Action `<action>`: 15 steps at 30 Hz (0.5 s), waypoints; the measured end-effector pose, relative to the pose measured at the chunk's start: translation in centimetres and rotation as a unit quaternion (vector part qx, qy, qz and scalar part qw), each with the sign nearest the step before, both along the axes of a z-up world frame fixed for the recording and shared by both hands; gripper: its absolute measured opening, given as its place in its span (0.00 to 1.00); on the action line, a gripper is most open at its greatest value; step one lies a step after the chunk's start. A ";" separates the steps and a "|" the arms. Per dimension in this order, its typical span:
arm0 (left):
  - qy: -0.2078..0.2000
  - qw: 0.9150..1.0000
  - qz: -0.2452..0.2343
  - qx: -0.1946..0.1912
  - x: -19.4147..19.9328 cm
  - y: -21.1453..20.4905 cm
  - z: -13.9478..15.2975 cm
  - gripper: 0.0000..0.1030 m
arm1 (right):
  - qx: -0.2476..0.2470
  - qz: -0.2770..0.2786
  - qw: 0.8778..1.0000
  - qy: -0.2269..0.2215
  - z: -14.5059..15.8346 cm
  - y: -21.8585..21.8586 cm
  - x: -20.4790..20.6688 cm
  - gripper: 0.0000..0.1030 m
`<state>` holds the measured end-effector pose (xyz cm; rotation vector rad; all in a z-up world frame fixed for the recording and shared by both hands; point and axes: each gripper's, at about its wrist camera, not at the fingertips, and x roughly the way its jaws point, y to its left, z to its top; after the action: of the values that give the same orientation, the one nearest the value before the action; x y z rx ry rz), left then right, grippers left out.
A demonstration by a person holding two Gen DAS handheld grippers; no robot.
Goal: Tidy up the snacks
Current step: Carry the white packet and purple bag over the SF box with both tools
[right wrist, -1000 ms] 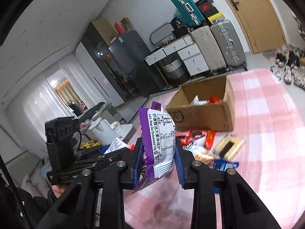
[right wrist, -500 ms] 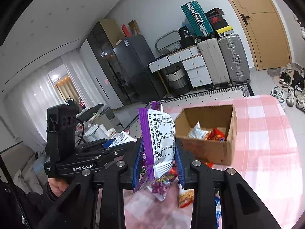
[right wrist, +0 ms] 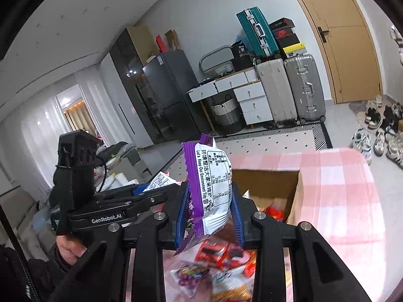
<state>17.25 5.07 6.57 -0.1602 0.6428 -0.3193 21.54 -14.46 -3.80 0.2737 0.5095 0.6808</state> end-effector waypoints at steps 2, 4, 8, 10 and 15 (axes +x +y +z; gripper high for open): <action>0.001 1.000 0.001 0.000 1.5 -0.1 0.2 0.42 | -0.001 -0.004 1.000 0.005 0.1 0.1 1.4 0.30; 0.007 1.000 0.001 -0.002 3.2 -0.1 0.2 0.42 | -0.007 -0.009 1.000 0.009 0.1 0.3 2.8 0.30; 0.016 1.000 0.002 0.001 6.2 -0.3 -0.2 0.42 | -0.023 -0.020 0.999 0.019 -0.4 0.8 5.2 0.30; 0.019 1.000 0.002 0.004 7.7 -0.4 -0.5 0.42 | -0.037 -0.027 0.999 0.019 -0.8 1.2 6.3 0.30; 0.035 0.999 0.000 0.005 11.4 -0.8 -1.9 0.42 | -0.052 -0.035 0.997 0.034 -2.3 1.8 9.6 0.30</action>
<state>28.68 4.31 4.71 -0.1616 0.7130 -0.3106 31.16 -12.61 -6.12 0.2157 0.5965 0.5772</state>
